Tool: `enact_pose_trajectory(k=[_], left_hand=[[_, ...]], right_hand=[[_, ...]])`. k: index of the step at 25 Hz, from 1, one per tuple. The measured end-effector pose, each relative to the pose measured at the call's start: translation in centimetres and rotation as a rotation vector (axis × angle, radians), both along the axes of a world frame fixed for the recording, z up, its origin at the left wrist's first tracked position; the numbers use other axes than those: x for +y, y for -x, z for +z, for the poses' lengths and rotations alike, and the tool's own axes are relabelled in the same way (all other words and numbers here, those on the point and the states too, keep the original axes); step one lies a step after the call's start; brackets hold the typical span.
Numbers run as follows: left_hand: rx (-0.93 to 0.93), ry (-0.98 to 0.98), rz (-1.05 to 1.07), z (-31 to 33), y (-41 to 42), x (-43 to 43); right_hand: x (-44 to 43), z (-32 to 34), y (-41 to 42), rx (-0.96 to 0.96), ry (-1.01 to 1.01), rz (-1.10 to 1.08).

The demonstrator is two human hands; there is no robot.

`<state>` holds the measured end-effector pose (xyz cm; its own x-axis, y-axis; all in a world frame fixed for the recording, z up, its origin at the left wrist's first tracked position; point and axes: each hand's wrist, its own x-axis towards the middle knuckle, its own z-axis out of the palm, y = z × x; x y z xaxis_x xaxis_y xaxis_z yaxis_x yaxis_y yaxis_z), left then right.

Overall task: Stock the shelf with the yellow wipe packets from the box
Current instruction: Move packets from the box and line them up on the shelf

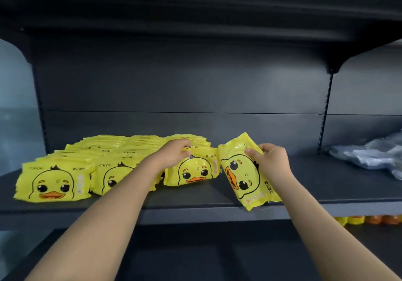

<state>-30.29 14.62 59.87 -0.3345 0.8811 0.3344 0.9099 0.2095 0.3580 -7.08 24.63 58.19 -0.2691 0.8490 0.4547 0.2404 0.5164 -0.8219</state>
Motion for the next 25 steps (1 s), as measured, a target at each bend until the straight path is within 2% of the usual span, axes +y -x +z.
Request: enact_pose_trajectory(k=[6, 11, 14, 17, 19, 22, 25], left_hand=[[0.201, 0.127, 0.051, -2.3, 4.6, 3.9], [0.275, 0.068, 0.047, -2.0, 4.4, 4.2], [0.243, 0.070, 0.089, -0.9, 5.0, 3.4], [0.218, 0.039, 0.133, 0.0, 5.9, 1.2], [0.218, 0.013, 0.158, 0.4, 6.4, -0.8], [0.209, -0.033, 0.178, 0.5, 6.8, -3.7], [0.216, -0.106, 0.151, -0.2, 6.8, -6.0]], right_hand=[[2.2, -0.7, 3.4, 0.021, 0.034, -0.013], [2.8, -0.3, 4.5, 0.050, 0.017, 0.003], [2.5, 0.9, 5.4, 0.014, -0.001, 0.116], [1.5, 2.7, 7.4, -0.183, -0.092, 0.303], [0.8, 3.5, 10.1, -0.368, -0.239, 0.395], [-0.2, 2.4, 15.0, -0.629, -0.510, 0.426], [-0.2, -0.8, 17.7, -0.729, -0.659, 0.424]])
